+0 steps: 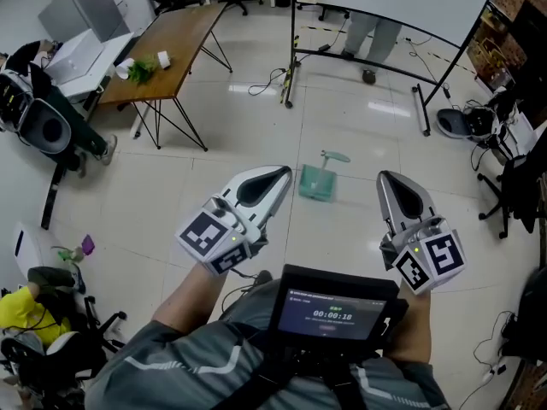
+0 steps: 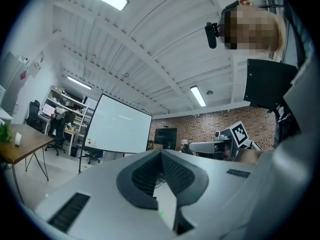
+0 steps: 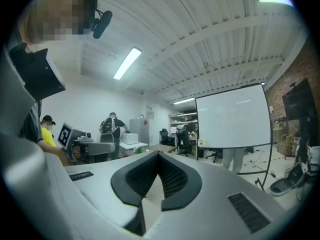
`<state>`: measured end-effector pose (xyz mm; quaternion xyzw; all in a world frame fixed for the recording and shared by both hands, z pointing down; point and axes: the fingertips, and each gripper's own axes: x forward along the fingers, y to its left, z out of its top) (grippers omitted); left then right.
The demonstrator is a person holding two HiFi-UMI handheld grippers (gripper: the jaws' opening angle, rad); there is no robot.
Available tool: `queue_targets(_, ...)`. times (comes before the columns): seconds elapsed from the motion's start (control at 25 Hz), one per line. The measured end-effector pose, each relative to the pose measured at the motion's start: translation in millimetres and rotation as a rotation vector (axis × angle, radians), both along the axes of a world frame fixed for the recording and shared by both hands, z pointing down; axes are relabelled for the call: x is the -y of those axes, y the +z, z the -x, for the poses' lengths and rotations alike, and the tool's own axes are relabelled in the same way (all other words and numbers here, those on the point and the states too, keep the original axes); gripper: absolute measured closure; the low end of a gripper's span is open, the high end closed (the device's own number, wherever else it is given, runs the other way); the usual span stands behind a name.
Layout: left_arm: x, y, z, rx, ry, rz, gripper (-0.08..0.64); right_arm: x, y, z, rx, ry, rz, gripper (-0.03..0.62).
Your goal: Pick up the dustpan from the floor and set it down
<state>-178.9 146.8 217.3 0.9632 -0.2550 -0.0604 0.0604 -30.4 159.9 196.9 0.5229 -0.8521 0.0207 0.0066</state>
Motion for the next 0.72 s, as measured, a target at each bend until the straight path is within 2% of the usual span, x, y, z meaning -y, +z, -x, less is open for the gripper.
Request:
queue_targets(0.32, -14, -6, -36, 0.006, 0.001, 0.011, 0.534, -14, -6, -34, 0.002, -0.006, 0.013, 0.569)
queue_targets(0.72, -33, -14, -47, 0.005, -0.001, 0.008, 0.534, -34, -17, -44, -0.005, -0.003, -0.001, 0.569)
